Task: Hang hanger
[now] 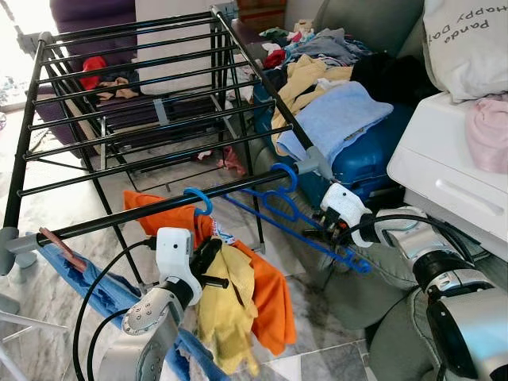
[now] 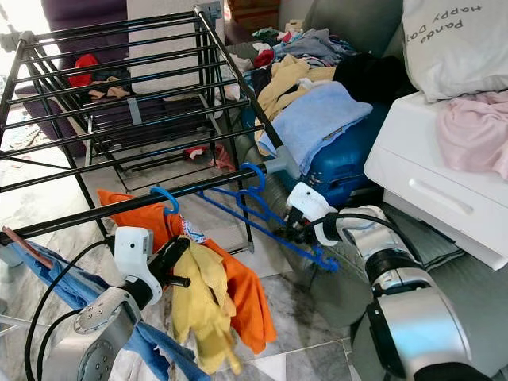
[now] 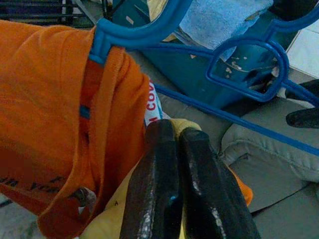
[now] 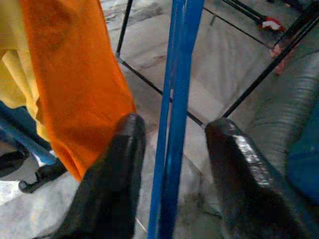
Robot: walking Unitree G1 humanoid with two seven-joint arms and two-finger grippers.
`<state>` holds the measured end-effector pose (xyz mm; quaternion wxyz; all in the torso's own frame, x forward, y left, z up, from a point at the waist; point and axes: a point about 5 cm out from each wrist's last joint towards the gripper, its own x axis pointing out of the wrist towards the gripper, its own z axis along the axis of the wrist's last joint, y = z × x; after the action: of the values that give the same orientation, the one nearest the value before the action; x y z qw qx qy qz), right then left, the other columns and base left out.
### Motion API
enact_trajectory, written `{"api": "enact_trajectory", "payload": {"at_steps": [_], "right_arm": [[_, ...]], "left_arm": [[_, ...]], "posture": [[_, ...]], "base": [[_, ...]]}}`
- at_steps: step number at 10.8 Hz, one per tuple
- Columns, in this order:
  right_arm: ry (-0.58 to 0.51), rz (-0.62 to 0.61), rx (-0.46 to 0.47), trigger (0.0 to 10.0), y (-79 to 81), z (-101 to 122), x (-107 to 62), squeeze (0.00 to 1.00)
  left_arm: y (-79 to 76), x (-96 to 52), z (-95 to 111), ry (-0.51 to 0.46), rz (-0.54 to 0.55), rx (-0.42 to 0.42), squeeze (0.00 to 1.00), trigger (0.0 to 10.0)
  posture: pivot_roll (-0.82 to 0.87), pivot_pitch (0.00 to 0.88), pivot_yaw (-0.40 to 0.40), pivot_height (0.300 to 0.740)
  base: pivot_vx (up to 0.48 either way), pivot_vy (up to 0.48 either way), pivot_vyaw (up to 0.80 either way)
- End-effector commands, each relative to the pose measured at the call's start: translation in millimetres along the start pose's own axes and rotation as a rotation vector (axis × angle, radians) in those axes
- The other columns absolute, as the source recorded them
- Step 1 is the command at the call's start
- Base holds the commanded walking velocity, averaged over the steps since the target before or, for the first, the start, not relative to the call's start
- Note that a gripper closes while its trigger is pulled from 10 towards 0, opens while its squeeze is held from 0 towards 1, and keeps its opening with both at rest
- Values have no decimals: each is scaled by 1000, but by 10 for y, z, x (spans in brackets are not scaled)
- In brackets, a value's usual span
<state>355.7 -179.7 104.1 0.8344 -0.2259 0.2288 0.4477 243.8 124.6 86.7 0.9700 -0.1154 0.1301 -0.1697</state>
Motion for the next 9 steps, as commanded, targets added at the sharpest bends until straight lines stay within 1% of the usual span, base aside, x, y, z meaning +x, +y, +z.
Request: {"api": "enact_trajectory", "payload": {"at_steps": [1,6,7,9], "right_arm": [[-10,10,-1,0,-35,68,-17,0],[-14,23,23,0,-21,76,3,0],[-22,14,35,0,-25,77,2,0],[-60,-54,72,0,-43,89,22,0]], "left_arm": [[-1,24,45,-14,-6,16,0,10000],[-3,40,41,-14,-9,21,0,10000],[-5,42,46,-20,-5,21,0,10000],[1,36,57,-30,8,16,0,10000]], "posture": [[-62,0,24,740],[-60,0,22,740],[-61,0,20,740],[-63,0,16,740]], "base": [[0,0,0],[0,0,0],[0,0,0],[0,0,0]]}}
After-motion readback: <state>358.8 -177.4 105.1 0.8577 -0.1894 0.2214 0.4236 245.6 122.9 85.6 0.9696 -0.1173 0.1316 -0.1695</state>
